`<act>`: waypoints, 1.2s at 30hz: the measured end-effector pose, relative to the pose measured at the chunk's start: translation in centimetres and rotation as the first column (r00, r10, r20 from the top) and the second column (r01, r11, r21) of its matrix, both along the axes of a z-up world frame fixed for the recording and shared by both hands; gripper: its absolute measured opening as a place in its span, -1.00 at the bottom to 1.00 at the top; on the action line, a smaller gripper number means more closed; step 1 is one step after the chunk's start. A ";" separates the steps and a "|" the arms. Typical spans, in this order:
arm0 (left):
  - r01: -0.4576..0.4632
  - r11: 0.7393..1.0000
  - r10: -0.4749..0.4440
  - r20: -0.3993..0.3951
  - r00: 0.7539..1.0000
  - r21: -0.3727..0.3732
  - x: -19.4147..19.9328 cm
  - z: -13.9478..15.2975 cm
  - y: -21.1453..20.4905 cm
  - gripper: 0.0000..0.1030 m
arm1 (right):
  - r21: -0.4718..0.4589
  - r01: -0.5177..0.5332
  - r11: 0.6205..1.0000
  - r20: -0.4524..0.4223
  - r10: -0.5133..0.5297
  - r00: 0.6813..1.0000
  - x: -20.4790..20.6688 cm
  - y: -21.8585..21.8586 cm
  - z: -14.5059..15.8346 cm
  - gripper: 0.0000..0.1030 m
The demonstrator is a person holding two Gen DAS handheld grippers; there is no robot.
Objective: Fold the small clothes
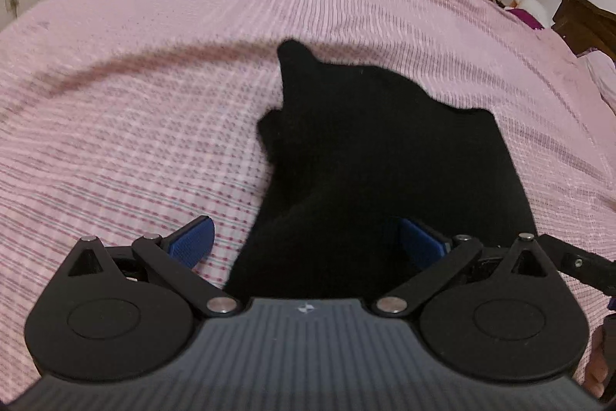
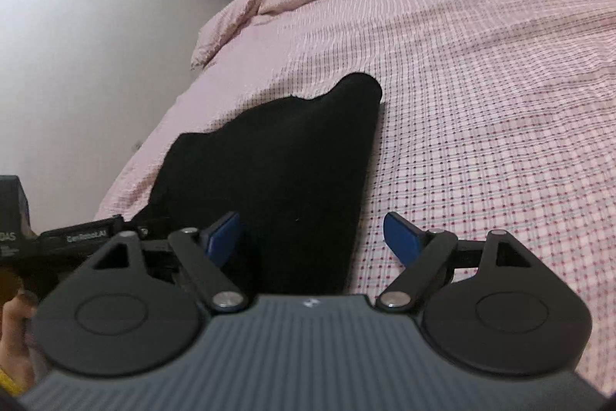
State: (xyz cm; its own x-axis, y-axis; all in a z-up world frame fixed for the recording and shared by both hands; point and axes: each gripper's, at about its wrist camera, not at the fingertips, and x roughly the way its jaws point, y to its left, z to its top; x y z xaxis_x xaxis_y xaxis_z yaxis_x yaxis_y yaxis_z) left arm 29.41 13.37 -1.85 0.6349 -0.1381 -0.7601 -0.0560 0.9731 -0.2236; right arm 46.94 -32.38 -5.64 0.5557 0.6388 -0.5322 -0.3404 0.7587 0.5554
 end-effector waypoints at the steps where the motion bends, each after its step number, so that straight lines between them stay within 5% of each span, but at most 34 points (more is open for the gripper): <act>1: 0.002 1.000 -0.002 -0.002 1.000 -0.012 0.1 -0.3 -0.1 1.00 | 0.001 -0.004 1.000 -0.014 0.004 1.000 0.5 0.3 -0.3 0.60; 6: 0.026 0.998 -0.024 0.033 0.999 -0.059 0.4 -1.1 0.0 1.00 | 0.051 -0.030 0.998 -0.070 0.034 0.997 2.5 1.7 -2.2 0.64; 9: 0.078 0.986 -0.071 0.049 0.996 -0.149 0.8 -1.6 0.4 0.96 | 0.080 -0.049 0.996 -0.066 0.055 0.996 3.2 2.5 -2.6 0.63; 11: 0.108 0.971 -0.099 0.053 0.994 -0.213 1.1 -2.0 0.6 0.66 | 0.096 -0.068 0.993 -0.066 0.075 0.995 3.5 3.1 -2.7 0.56; 14: 0.123 0.946 -0.113 0.050 0.992 -0.300 1.1 -2.3 0.7 0.11 | 0.106 -0.058 0.993 -0.070 0.066 0.995 4.0 3.3 -2.6 0.01; 17: 0.127 0.925 -0.113 0.059 0.992 -0.357 0.5 -1.8 0.9 -0.17 | 0.122 -0.041 0.992 -0.062 0.049 0.997 3.5 2.7 -1.7 -0.21; 27: 0.218 0.915 -0.192 0.110 0.975 -0.339 -5.4 1.4 -3.3 -0.20 | 0.086 -0.069 0.994 0.009 0.068 0.998 -0.7 -1.9 2.8 -0.25; 36: 0.308 0.891 -0.284 0.120 0.951 -0.333 -14.5 1.2 -10.1 -0.20 | 0.040 -0.027 0.999 0.016 0.027 1.000 -8.3 -9.5 4.2 -0.24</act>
